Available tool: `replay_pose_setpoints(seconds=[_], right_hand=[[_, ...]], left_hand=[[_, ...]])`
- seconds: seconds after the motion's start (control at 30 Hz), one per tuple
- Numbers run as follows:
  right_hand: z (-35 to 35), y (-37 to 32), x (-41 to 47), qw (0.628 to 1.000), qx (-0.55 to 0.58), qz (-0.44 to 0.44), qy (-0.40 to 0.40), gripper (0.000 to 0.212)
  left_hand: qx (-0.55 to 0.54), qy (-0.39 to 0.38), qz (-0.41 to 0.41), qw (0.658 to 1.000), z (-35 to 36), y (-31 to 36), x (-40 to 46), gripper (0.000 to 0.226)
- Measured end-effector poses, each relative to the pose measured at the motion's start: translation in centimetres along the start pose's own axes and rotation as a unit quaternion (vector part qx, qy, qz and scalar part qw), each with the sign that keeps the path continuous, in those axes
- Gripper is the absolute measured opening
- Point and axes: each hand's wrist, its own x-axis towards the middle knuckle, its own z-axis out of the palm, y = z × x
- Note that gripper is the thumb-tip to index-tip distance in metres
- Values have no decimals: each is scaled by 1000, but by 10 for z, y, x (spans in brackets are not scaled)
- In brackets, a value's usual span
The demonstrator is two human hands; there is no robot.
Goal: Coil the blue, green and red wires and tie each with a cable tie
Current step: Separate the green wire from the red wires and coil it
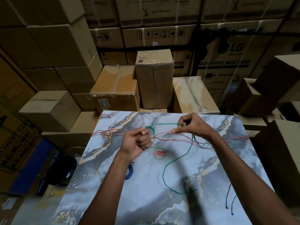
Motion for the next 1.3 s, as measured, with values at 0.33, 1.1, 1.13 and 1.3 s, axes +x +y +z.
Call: replay_pose_setpoints(seconds=[0.33, 1.1, 1.13, 1.3], right_hand=[[8, 111, -13, 913, -353, 91, 186, 43], [-65, 63, 26, 791, 377, 111, 469, 24], [-60, 86, 22, 806, 312, 171, 472, 25], [-7, 161, -2, 929, -34, 325, 171, 28]], left_hand=[[-116, 164, 178, 963, -32, 32, -1, 40], [758, 291, -221, 541, -80, -81, -4, 49], [755, 307, -213, 539, -82, -77, -5, 47], [704, 360, -198, 579, -79, -61, -2, 38]])
